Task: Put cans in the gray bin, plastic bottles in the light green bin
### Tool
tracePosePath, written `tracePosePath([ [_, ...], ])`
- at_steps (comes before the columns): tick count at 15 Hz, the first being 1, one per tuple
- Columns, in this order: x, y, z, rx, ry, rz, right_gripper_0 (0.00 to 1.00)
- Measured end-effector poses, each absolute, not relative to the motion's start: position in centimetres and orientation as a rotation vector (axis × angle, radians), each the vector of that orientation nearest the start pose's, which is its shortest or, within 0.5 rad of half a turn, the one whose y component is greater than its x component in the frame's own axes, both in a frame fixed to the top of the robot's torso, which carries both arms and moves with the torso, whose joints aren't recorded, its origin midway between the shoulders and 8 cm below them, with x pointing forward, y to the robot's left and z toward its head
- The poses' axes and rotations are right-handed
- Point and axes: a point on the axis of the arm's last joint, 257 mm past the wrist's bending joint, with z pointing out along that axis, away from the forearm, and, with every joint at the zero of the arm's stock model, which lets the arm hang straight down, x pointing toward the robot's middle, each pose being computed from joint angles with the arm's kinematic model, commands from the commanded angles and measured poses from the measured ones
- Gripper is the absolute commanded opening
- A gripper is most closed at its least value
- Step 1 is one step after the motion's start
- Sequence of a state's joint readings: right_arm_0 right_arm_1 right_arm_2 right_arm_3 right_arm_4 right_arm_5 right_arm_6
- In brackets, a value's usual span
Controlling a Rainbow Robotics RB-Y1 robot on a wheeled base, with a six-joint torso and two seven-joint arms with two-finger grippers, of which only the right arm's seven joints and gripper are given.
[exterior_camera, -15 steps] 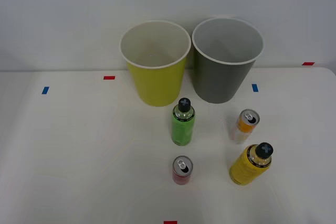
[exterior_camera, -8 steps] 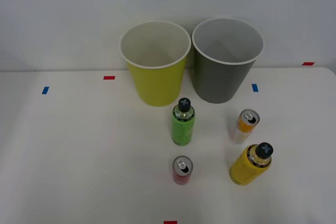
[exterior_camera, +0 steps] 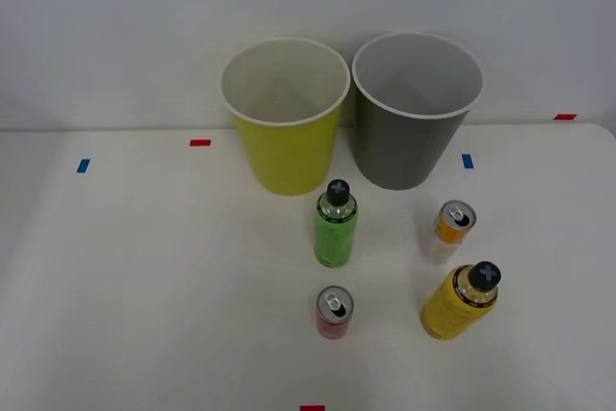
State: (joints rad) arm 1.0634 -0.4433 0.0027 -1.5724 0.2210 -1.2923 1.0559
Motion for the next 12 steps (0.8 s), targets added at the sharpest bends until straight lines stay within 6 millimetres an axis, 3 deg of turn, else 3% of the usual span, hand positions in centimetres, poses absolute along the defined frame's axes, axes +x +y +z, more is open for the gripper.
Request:
tracePosePath([
  [8,12.7,-28.7,-25.9,-0.3,1.425,0.309,1.0],
  [12,14.4,-27.9,-26.6,-0.302,1.423,0.32,1.0],
])
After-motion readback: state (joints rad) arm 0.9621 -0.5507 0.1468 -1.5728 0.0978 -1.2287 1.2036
